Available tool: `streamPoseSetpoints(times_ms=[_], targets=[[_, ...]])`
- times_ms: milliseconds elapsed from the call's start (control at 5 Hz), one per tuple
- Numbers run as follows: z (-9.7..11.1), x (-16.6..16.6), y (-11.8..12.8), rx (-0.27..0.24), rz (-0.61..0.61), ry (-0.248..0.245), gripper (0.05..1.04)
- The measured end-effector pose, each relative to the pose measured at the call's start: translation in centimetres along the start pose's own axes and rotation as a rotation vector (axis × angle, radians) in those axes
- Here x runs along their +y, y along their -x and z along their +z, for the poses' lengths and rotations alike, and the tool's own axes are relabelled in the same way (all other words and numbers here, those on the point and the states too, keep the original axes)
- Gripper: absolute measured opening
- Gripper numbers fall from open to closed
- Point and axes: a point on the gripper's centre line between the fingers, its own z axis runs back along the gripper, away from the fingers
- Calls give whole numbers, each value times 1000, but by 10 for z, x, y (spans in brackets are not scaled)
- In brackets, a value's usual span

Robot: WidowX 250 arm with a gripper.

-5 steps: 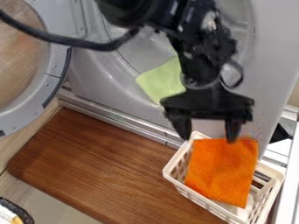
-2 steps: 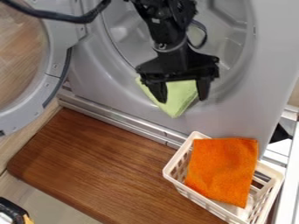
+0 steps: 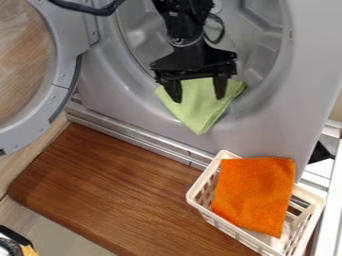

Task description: Put the green cloth on the middle of the table

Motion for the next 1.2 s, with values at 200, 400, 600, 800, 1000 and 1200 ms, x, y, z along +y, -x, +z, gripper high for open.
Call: streamPoseSetpoints(times_ms=[200,400,600,800,1000,1200], targets=[[-15,9,-6,19,15,-27,1001],[-33,19,-13,48,44,-40,1001],[-47,17,-18,64,43,-36,1000],[-49,13,-18,65,46,-39,975],[-49,11,-17,58,56,-55,754],[-49,9,-16,37,56,-46,482]])
